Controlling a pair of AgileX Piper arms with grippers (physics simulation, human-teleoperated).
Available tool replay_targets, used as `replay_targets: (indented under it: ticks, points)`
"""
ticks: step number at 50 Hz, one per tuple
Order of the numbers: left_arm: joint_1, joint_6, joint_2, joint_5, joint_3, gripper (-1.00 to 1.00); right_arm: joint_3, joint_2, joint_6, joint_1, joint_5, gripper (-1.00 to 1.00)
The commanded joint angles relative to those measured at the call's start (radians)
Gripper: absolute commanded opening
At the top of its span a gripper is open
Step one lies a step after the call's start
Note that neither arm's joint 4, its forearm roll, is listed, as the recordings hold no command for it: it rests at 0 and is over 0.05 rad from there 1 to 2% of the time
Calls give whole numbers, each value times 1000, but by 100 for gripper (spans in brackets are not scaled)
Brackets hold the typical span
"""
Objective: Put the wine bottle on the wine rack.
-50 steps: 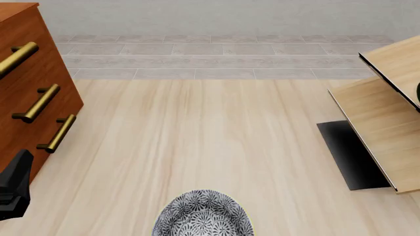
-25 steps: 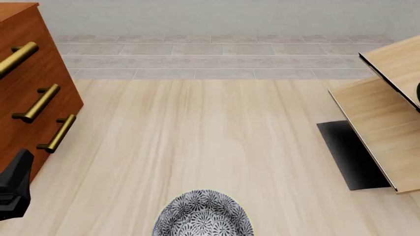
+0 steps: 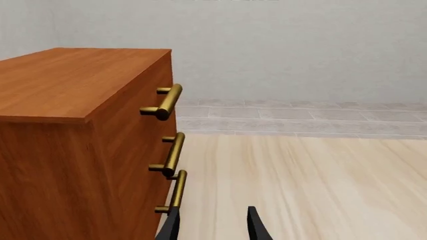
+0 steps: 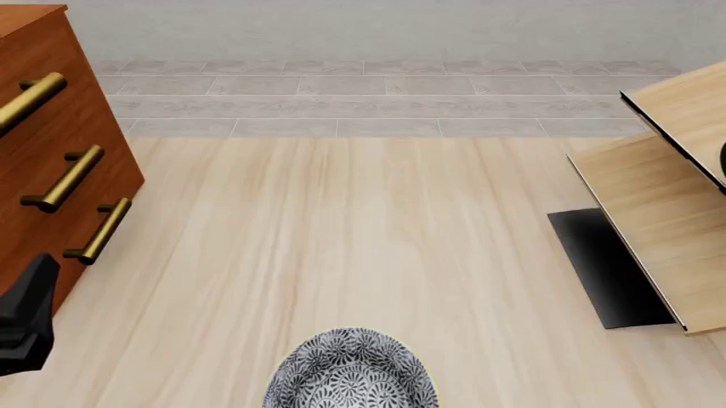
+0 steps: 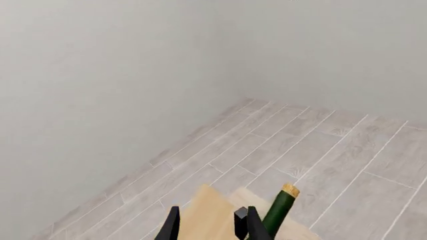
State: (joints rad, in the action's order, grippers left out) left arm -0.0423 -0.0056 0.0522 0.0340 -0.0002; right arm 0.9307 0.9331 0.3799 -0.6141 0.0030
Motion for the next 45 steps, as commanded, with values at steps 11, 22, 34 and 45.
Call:
replay_targets:
  ticks: [11, 22, 34, 45]
  points:
    - [7, 6, 41, 55, 0, 100, -40, -136, -157, 98, 75, 100]
    - [9, 9, 58, 79, 0, 100, -89, -184, -177, 155, 95, 100]
    - [12, 12, 59, 86, 0, 100, -153, -254, -235, 226, 113, 100]
    - [15, 19, 62, 87, -4, 100, -180, -306, -281, 278, 152, 100]
